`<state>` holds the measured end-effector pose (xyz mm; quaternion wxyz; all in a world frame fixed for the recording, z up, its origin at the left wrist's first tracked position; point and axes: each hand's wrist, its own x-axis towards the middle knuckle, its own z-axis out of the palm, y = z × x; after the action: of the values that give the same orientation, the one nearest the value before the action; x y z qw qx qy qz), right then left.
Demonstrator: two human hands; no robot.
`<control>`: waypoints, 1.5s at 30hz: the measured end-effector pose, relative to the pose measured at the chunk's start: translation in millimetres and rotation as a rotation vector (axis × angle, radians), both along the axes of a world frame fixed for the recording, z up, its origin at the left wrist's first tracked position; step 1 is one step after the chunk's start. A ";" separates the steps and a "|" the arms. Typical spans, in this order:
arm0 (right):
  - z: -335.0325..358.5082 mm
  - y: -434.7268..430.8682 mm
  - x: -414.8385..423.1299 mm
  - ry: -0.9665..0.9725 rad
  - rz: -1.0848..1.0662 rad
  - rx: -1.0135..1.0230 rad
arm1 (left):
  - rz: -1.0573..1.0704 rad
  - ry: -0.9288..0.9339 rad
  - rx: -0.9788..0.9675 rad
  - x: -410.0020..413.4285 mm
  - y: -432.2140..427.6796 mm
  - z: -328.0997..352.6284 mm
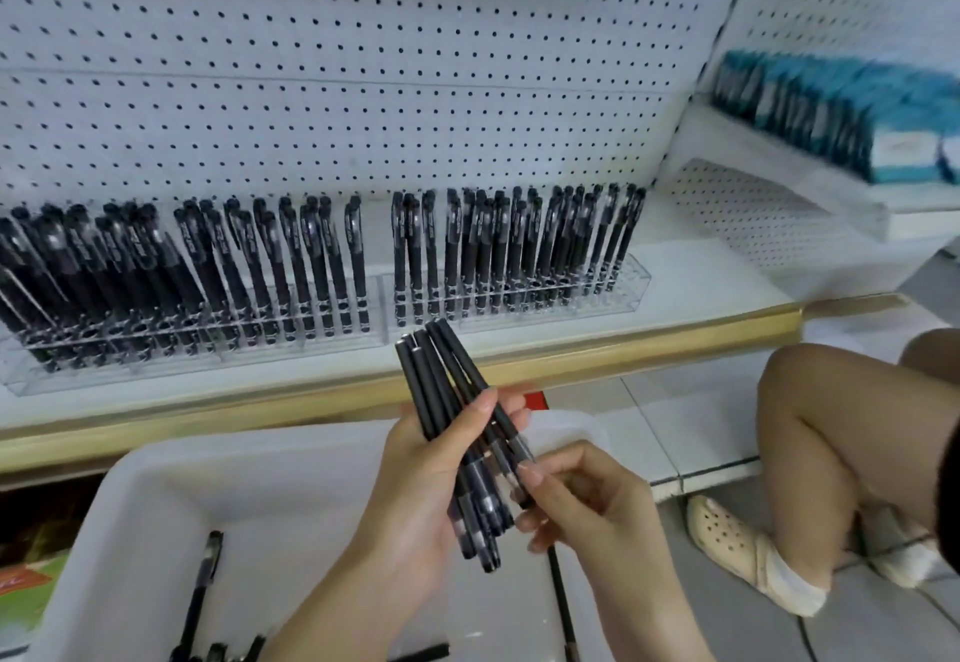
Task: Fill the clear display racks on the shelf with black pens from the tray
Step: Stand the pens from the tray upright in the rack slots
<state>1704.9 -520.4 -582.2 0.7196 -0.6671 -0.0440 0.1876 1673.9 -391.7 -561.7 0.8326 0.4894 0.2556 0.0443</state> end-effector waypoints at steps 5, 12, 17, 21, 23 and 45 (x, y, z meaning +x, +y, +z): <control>0.1 -12.8 21.8 0.014 -0.150 0.045 | 0.001 -0.007 -0.001 14.1 -3.8 -0.7; 13.2 -12.7 46.2 -0.055 -0.202 0.096 | 0.031 -0.022 0.041 37.4 -3.3 4.1; -0.5 3.4 39.1 -0.035 -0.219 0.101 | 0.035 0.042 0.004 42.9 -15.4 -1.9; -14.8 4.7 33.2 0.028 -0.250 0.098 | 0.074 0.117 -0.052 34.7 -19.6 -21.6; -19.7 4.3 30.1 0.063 -0.251 0.100 | 0.100 0.118 -0.063 29.1 -21.9 -28.5; -31.2 -8.3 34.1 0.055 -0.409 0.030 | 0.340 -0.180 0.002 17.9 15.0 -30.4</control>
<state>1739.0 -528.6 -613.3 0.7534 -0.6460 0.1096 0.0550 1691.8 -376.7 -592.1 0.8320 0.4342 0.2592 0.2281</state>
